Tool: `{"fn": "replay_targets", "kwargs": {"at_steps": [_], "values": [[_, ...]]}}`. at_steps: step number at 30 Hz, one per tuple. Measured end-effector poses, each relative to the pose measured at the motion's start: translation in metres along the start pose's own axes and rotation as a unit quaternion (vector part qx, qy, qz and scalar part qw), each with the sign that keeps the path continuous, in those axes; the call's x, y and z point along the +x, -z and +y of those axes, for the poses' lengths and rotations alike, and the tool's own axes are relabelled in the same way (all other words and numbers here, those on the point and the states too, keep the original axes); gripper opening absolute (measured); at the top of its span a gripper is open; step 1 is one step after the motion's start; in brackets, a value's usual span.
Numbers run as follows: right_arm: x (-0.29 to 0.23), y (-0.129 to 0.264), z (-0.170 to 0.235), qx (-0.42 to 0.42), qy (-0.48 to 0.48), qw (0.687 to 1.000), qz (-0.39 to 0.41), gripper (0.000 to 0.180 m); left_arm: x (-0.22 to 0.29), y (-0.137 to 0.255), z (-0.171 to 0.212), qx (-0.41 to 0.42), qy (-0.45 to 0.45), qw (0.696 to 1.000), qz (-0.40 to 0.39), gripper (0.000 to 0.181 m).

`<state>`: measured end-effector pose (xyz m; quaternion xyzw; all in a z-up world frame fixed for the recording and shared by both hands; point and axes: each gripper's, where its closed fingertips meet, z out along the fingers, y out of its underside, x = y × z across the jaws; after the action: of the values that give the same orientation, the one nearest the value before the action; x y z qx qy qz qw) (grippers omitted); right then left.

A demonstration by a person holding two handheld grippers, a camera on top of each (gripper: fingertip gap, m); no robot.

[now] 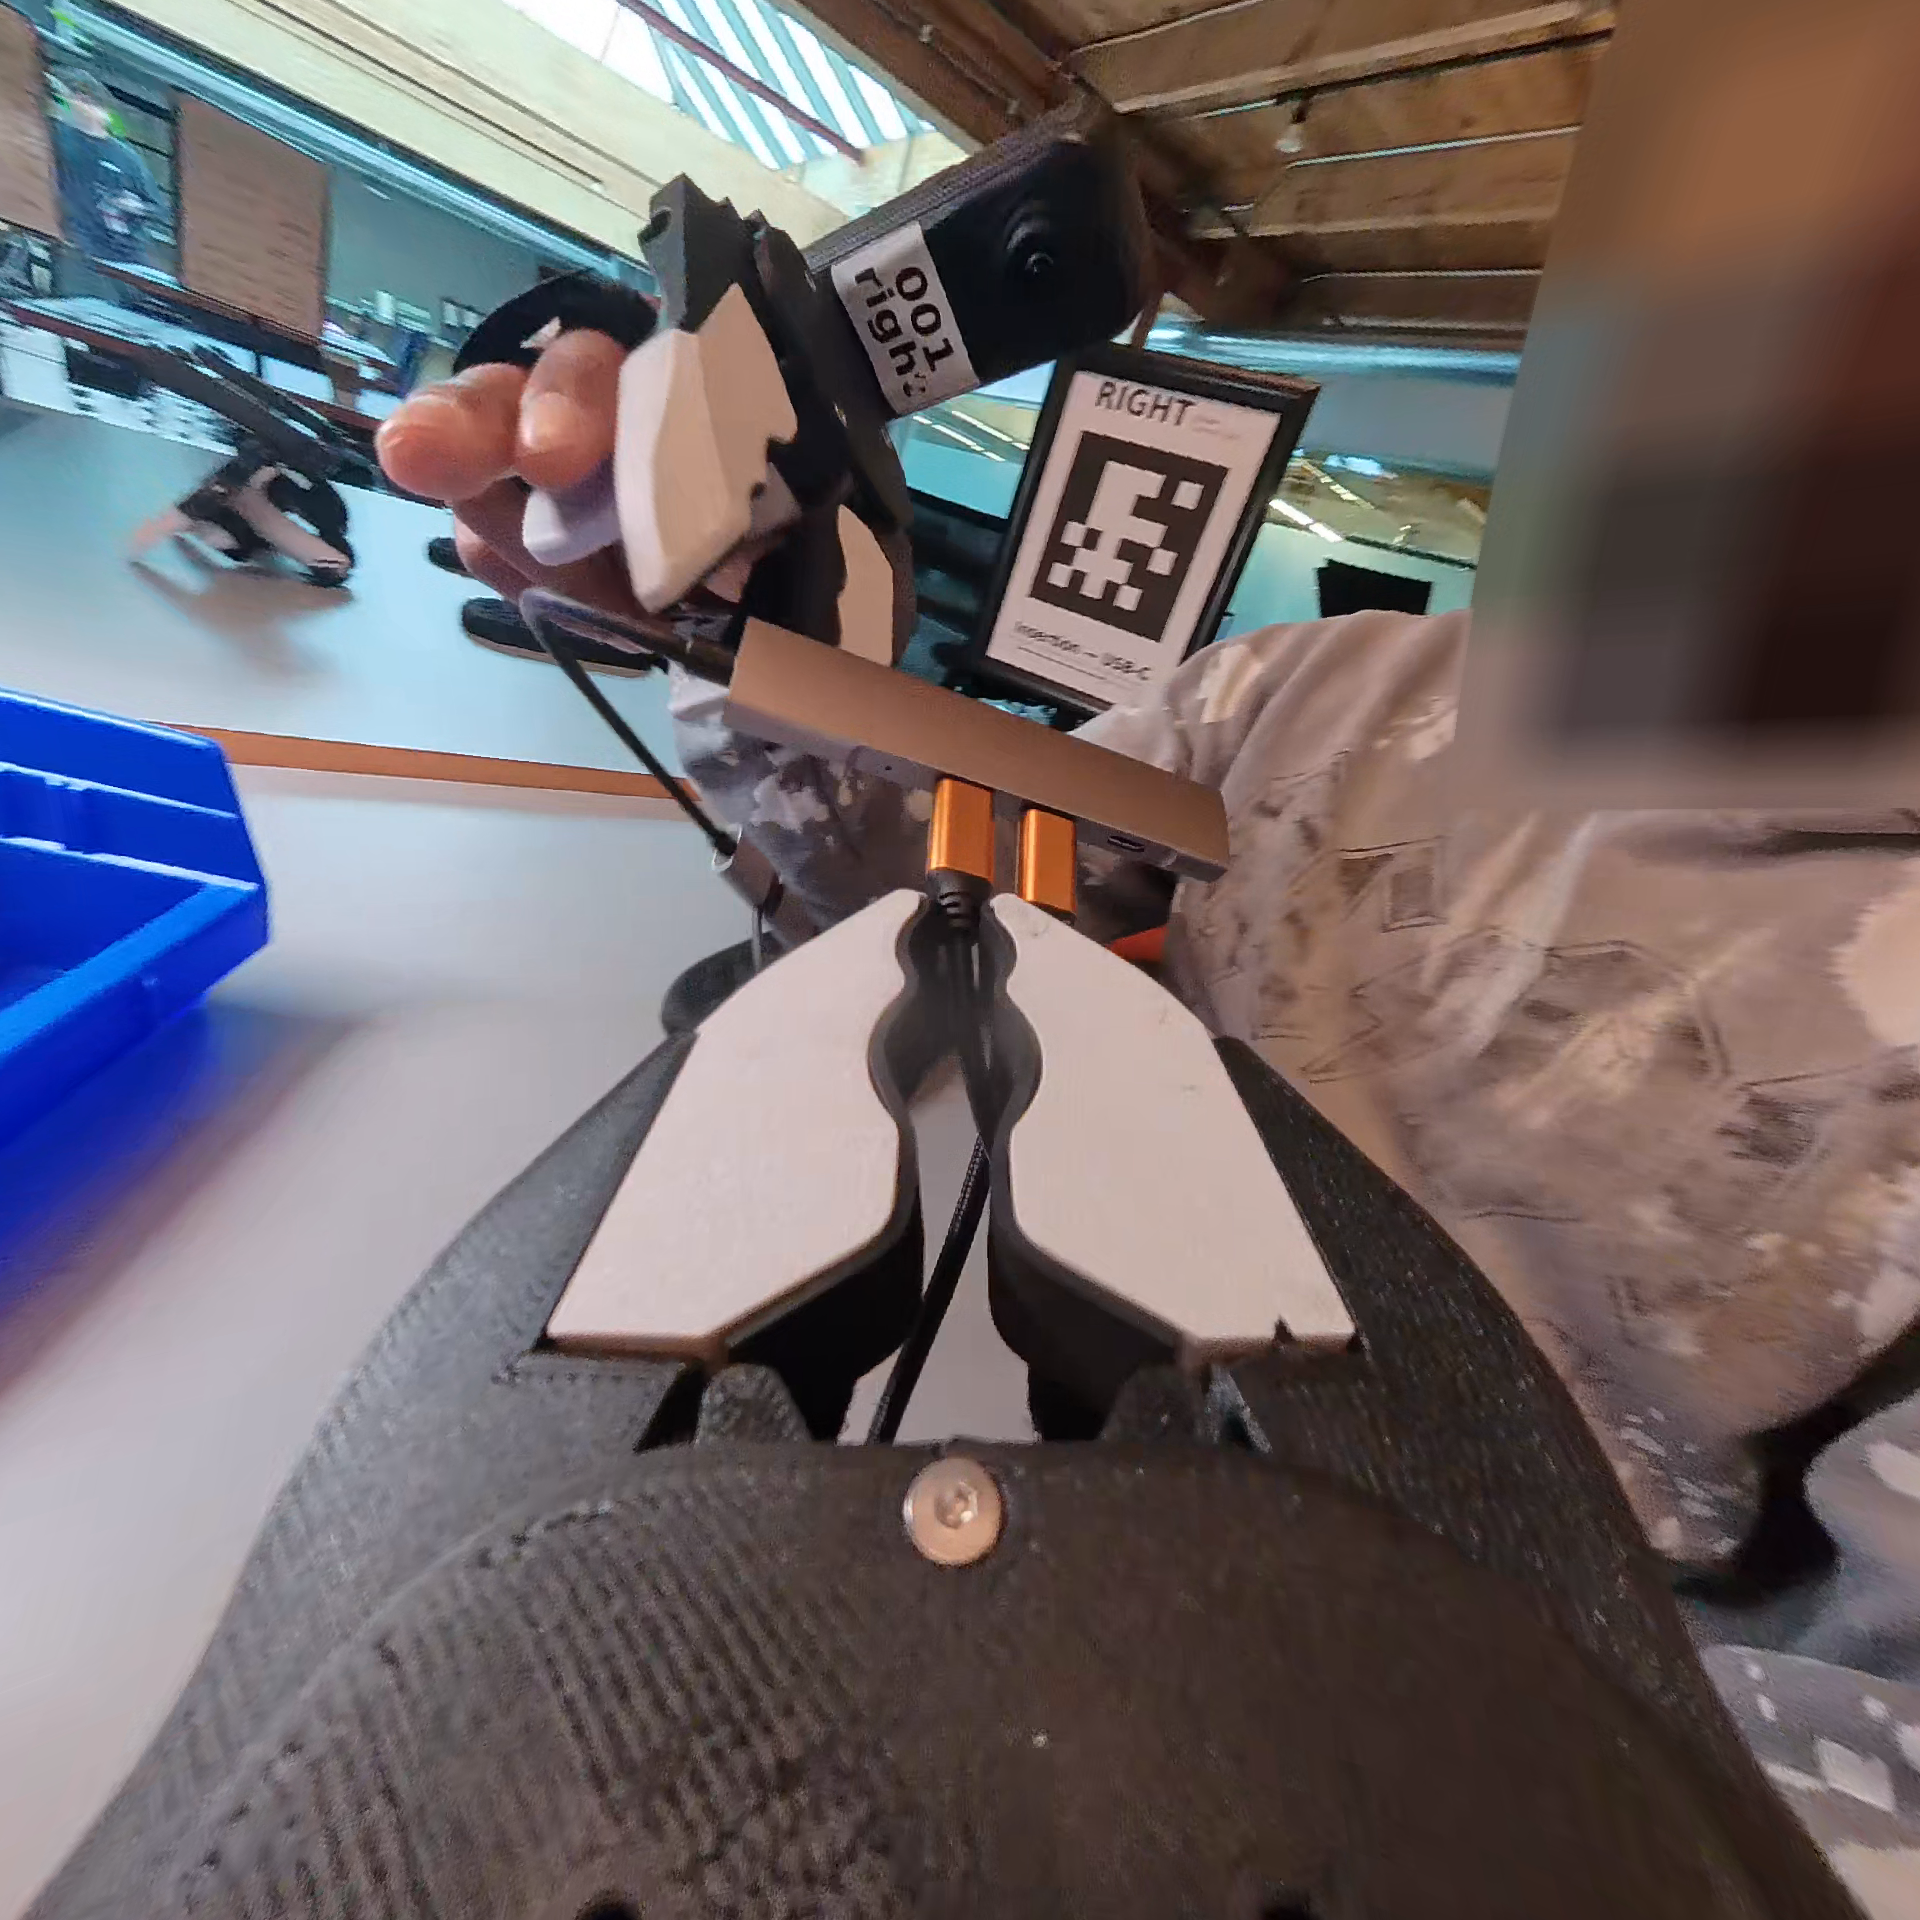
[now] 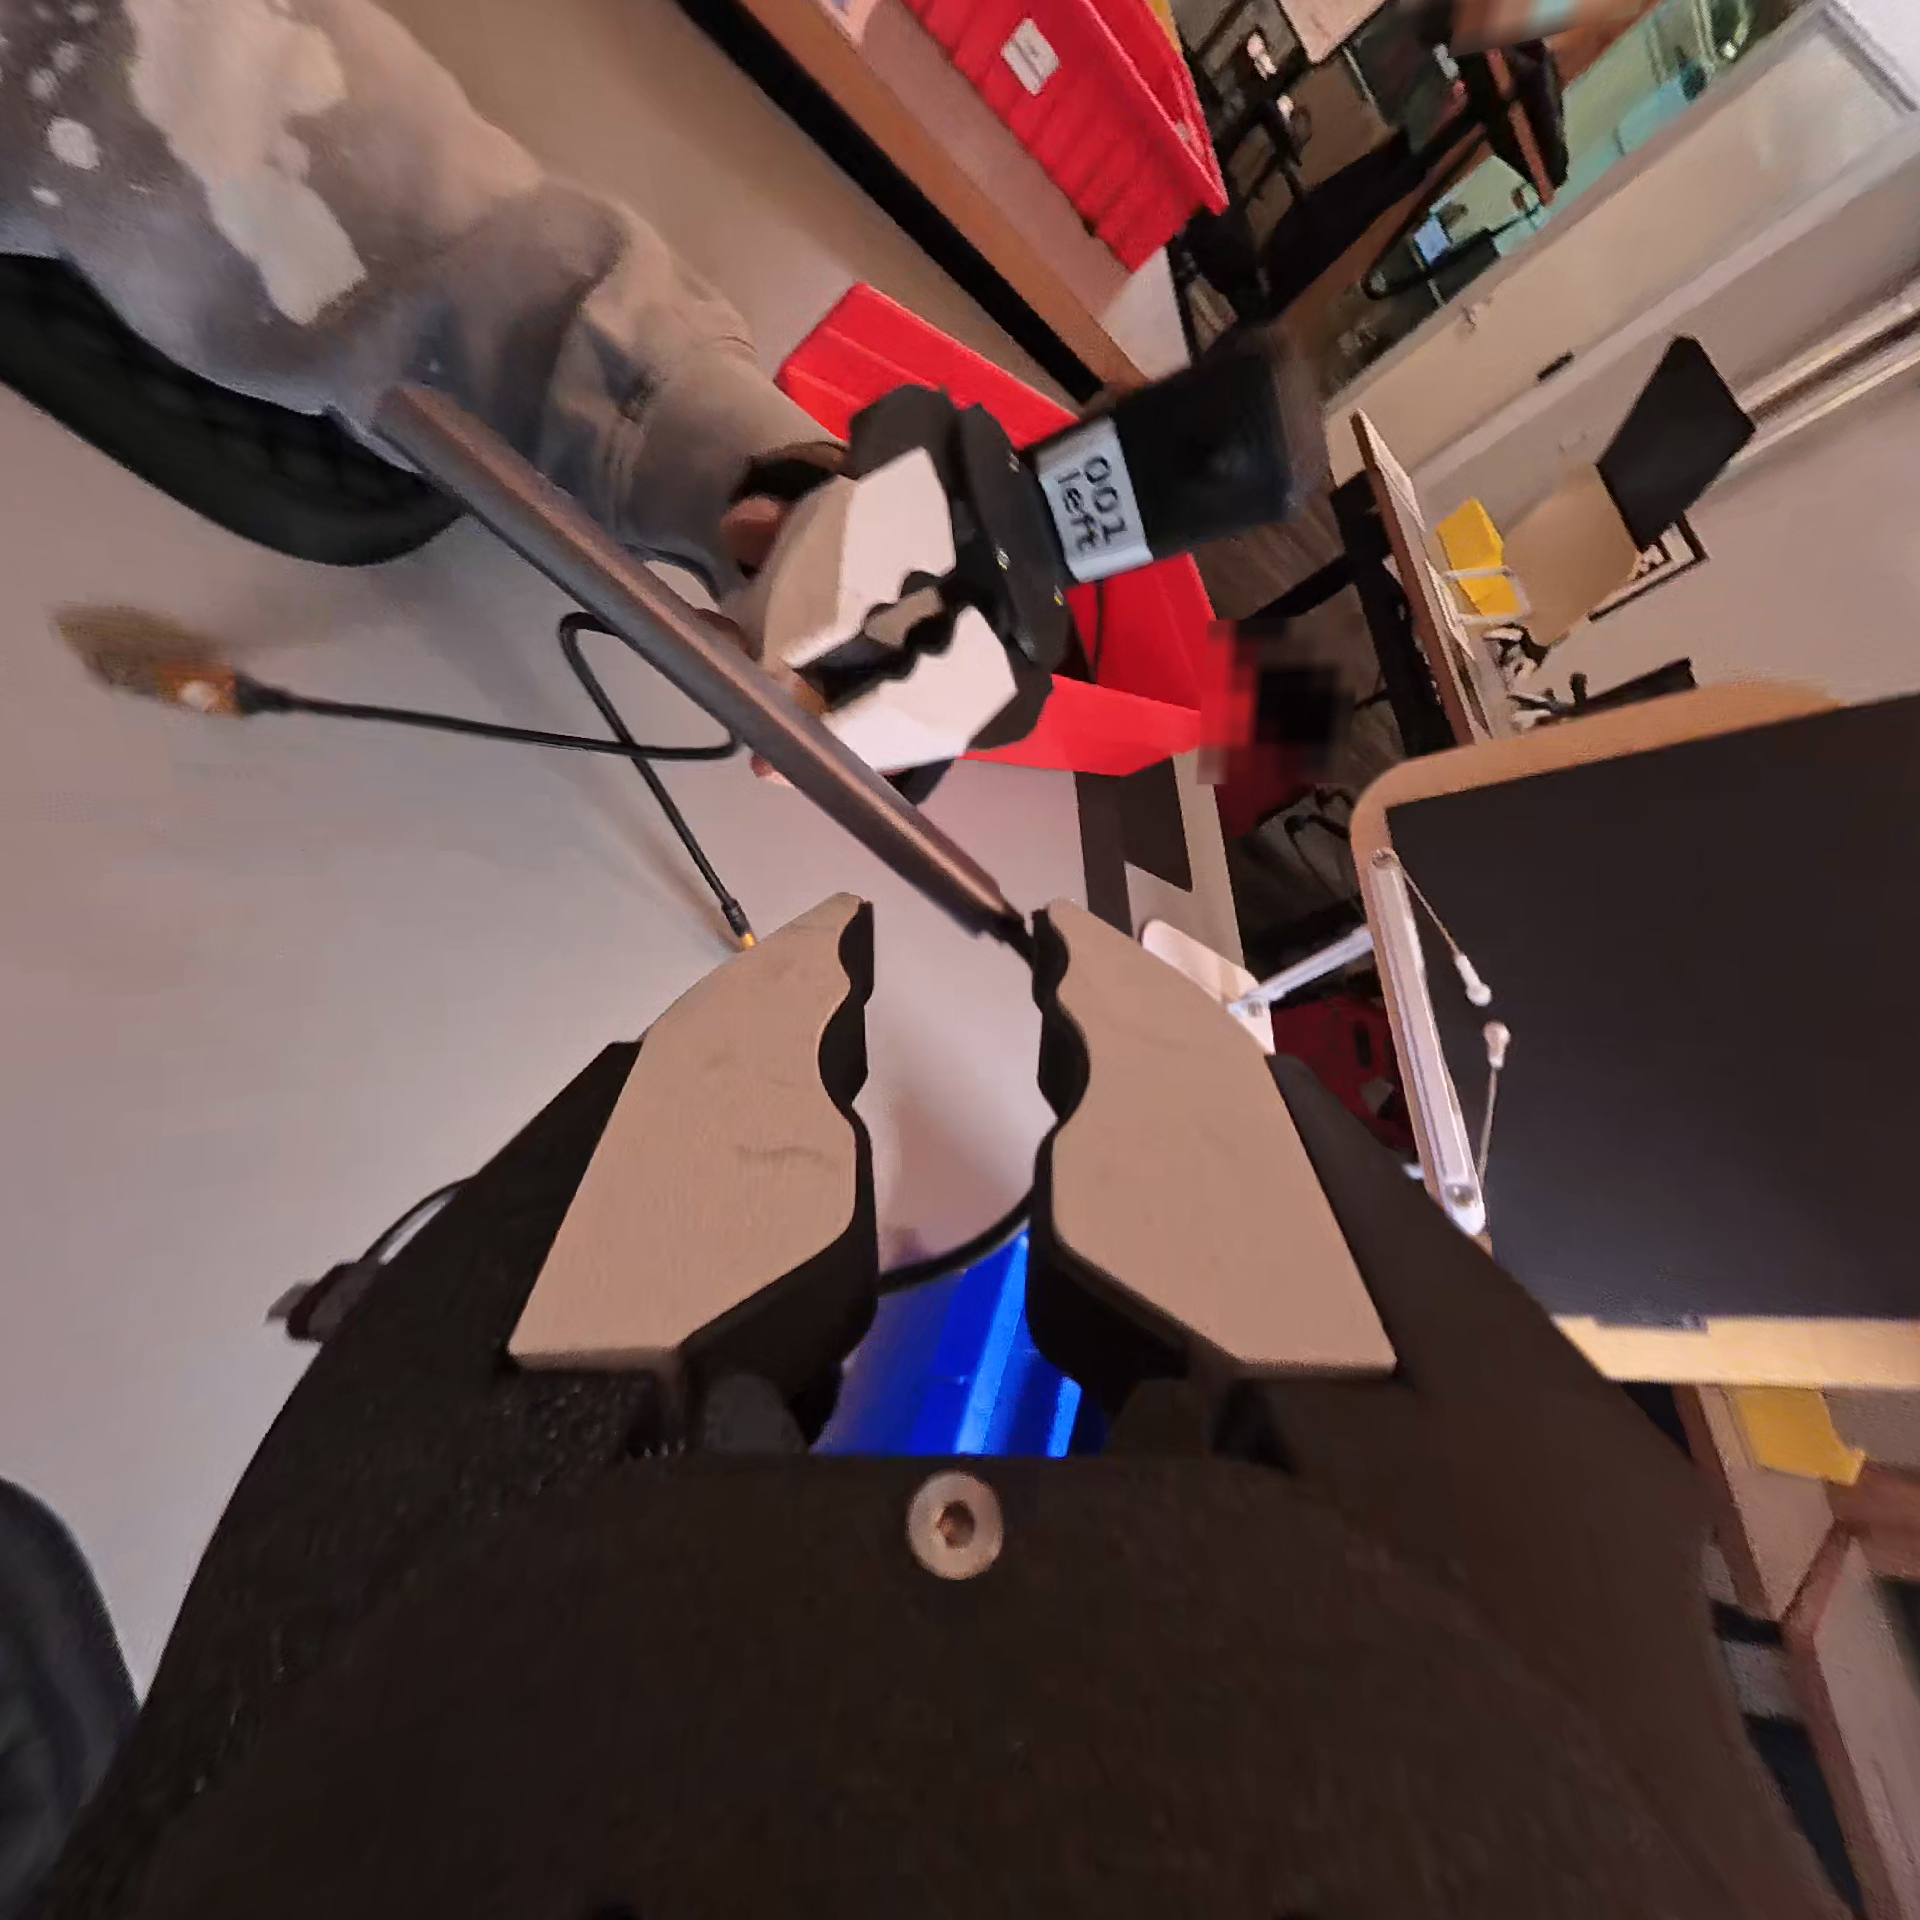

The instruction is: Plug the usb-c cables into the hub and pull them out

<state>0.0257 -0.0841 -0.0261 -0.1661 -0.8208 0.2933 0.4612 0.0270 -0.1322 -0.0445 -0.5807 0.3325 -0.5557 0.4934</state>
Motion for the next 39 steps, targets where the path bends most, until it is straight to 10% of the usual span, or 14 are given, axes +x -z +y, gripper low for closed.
{"fn": "replay_targets", "kwargs": {"at_steps": [6,13,20,24,31,39], "values": [[-0.007,-0.009,-0.010,0.009,0.023,1.000,-0.005,0.017,0.008,0.004,0.001,0.001,0.027,0.999,0.036,0.007],[0.009,0.009,0.023,0.001,-0.113,0.993,-0.023,0.011,-0.010,0.053,-0.071,0.110,-0.077,0.971,-0.198,0.027],[0.013,-0.008,0.054,-0.020,-0.220,0.974,-0.042,0.011,-0.014,0.025,-0.051,-0.081,-0.193,0.924,-0.319,0.047],[0.006,-0.014,0.041,-0.001,-0.230,0.971,-0.066,0.011,-0.035,0.019,-0.034,-0.177,-0.244,0.874,-0.382,0.014],[0.032,0.023,-0.016,0.211,-0.254,0.943,-0.047,0.016,0.001,0.019,-0.080,-0.008,-0.242,0.918,-0.314,0.010],[0.024,0.002,-0.016,0.192,-0.262,0.944,-0.057,0.032,0.010,0.018,-0.099,0.114,-0.225,0.930,-0.268,0.010]]}}
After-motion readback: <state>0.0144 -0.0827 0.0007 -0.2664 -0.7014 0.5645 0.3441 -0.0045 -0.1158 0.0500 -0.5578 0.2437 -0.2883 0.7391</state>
